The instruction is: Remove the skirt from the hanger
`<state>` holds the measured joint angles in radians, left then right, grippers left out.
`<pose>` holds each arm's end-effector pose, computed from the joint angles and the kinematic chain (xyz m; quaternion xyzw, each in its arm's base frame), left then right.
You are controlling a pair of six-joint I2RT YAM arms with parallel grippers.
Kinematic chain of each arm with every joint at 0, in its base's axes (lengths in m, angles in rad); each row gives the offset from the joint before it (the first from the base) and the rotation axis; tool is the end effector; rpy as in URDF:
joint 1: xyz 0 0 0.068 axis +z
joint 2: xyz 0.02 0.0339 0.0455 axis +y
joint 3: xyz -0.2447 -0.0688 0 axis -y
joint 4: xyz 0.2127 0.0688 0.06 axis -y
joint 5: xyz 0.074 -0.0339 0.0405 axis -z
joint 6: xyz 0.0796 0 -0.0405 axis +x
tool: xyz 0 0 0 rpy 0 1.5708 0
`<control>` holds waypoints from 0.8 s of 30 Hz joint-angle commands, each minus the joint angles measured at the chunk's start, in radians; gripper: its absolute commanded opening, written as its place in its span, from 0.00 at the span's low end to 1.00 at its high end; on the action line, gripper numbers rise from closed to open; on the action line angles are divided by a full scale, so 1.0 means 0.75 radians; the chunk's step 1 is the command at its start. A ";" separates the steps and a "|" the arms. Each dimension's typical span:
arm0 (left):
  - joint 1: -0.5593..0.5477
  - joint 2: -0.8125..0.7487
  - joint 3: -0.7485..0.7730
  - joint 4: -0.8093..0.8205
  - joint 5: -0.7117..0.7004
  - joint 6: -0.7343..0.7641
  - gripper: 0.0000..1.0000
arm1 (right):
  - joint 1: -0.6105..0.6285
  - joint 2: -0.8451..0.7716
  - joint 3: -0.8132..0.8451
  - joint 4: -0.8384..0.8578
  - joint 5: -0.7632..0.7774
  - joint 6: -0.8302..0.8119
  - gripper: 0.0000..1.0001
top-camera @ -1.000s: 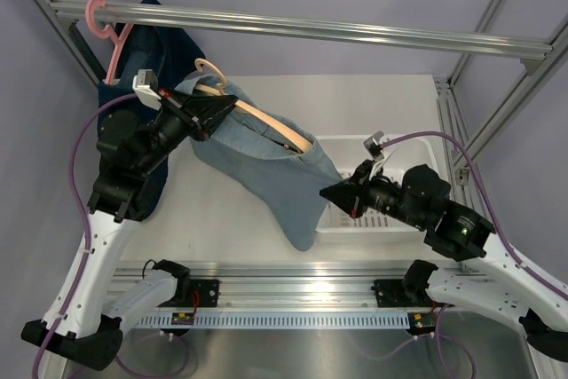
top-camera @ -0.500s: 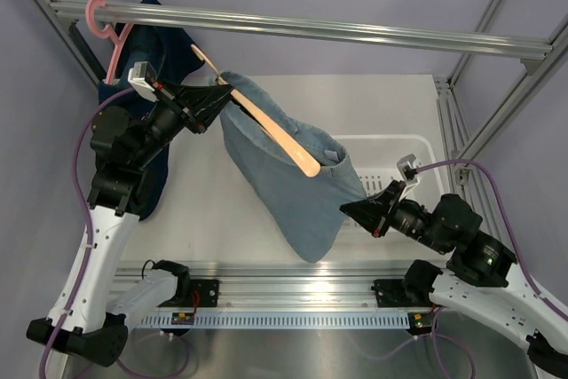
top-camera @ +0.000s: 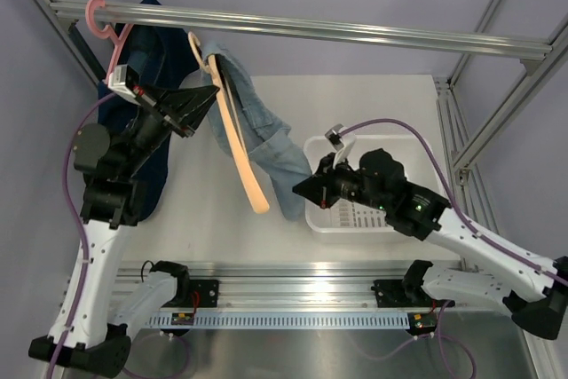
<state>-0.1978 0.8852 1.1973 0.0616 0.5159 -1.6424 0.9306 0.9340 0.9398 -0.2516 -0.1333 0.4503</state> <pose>0.1712 -0.0744 0.4776 -0.2021 0.5481 -0.7227 0.3695 0.1320 0.1949 0.3343 -0.2269 0.7544 0.4314 0.4397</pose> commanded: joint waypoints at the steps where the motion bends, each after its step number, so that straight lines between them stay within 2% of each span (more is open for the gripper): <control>1: 0.008 -0.141 0.005 0.127 0.138 -0.013 0.00 | 0.009 0.106 0.176 0.221 -0.047 -0.022 0.00; 7: 0.008 -0.374 -0.166 0.102 0.253 -0.123 0.00 | 0.009 0.276 0.344 0.319 0.045 0.040 0.00; 12: 0.006 -0.521 -0.150 -0.057 0.265 -0.127 0.00 | 0.009 0.321 0.463 0.354 0.086 0.017 0.00; 17: 0.008 -0.483 0.115 -0.378 0.259 0.118 0.00 | 0.009 0.285 0.646 0.215 0.049 -0.048 0.00; 18: 0.006 -0.479 0.136 -0.472 0.247 0.163 0.00 | 0.009 0.280 0.692 0.184 0.047 -0.066 0.00; 20: 0.006 -0.464 0.154 -0.528 0.230 0.267 0.00 | 0.009 0.276 0.798 0.048 0.051 -0.117 0.00; 24: 0.006 -0.468 0.140 -0.701 0.163 0.427 0.00 | 0.009 0.272 1.127 -0.208 0.092 -0.216 0.00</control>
<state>-0.1970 0.5133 1.3025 -0.3119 0.6682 -1.4586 0.9306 1.1938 1.6028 -0.3622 -0.0956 0.3817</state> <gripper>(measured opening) 0.031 0.055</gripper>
